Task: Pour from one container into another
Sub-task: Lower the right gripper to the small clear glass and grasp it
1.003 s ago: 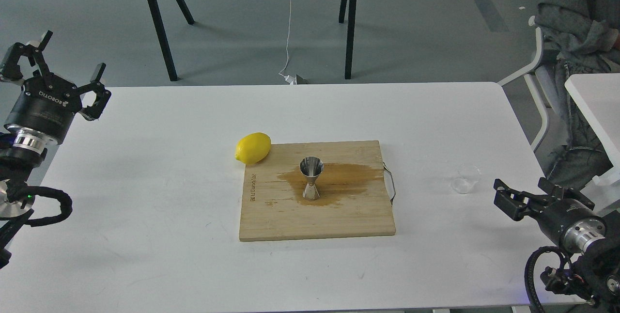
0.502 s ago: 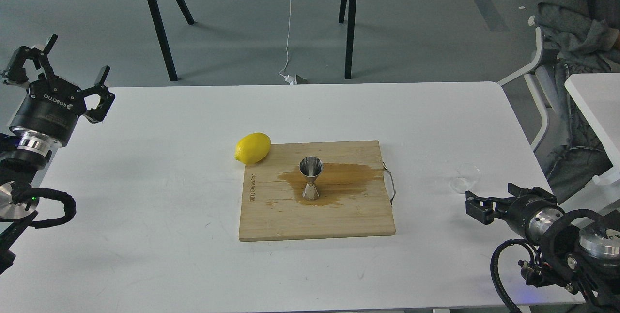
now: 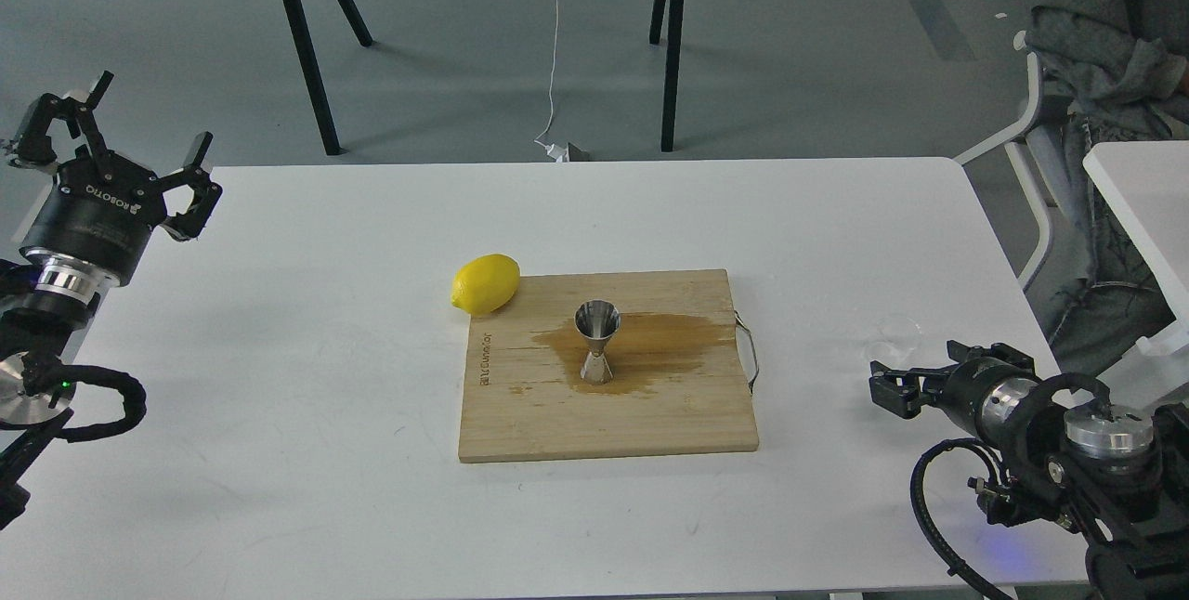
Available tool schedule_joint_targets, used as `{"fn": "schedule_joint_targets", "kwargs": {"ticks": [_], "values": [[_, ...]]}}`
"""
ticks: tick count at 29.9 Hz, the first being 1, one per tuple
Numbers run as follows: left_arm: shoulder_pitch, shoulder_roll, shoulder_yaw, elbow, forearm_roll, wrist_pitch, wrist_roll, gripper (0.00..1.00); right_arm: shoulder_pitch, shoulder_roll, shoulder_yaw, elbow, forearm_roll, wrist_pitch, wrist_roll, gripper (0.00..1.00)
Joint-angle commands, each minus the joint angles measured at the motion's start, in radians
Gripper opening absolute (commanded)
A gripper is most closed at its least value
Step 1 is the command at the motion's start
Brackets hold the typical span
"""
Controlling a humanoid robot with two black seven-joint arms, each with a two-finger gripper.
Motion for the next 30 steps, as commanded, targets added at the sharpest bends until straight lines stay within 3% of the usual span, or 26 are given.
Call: {"fn": "schedule_joint_targets", "kwargs": {"ticks": [1,30], "values": [[0.004,0.000,0.000,0.001,0.001,0.000,0.000,0.95,0.025,0.005,-0.022,-0.036,0.000,0.000,0.000,0.99],[0.013,0.000,0.000,0.006,0.001,0.000,0.000,0.97,0.126,0.069,-0.025,-0.178,-0.071,0.000,-0.003,0.95]]}}
